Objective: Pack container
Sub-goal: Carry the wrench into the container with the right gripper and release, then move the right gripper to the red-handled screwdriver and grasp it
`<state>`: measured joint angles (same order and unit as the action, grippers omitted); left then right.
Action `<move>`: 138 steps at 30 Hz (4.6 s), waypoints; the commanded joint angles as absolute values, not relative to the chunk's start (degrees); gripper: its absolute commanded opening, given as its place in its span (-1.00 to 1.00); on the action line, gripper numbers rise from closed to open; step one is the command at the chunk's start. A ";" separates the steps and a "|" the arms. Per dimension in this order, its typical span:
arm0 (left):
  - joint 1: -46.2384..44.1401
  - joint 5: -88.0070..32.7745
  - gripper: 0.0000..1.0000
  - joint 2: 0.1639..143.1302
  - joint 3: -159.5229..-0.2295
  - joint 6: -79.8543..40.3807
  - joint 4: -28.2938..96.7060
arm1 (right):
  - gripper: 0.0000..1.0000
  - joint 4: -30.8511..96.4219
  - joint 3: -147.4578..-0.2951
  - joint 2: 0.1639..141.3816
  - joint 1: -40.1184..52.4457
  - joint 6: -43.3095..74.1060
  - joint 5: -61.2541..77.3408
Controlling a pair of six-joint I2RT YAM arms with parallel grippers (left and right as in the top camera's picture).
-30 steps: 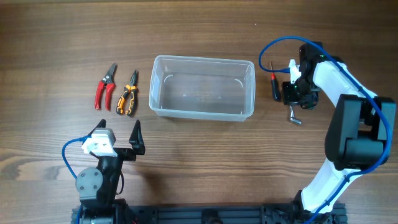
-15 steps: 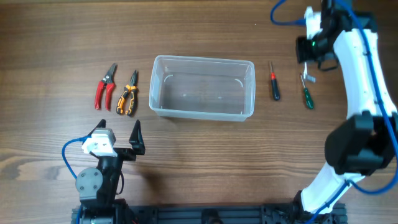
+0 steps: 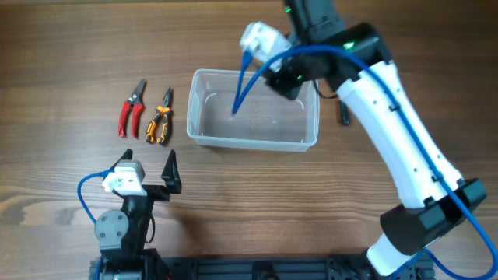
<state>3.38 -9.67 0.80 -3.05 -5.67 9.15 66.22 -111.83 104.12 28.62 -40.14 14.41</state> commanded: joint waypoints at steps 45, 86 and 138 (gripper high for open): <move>3.05 -9.54 1.00 0.27 -2.76 -4.78 9.02 | 0.17 66.52 -114.50 107.37 22.20 -6.28 -1.30; 3.05 -9.54 1.00 0.27 -2.76 -4.78 9.02 | -0.42 72.53 -113.89 132.79 2.92 -4.49 -0.03; 3.05 -9.54 1.00 0.27 -2.76 -4.78 9.02 | -0.92 70.06 -117.19 113.21 6.13 -16.16 3.90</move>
<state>3.38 -9.67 0.80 -3.05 -5.67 9.15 70.78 -115.66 118.87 3.90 -9.91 -0.64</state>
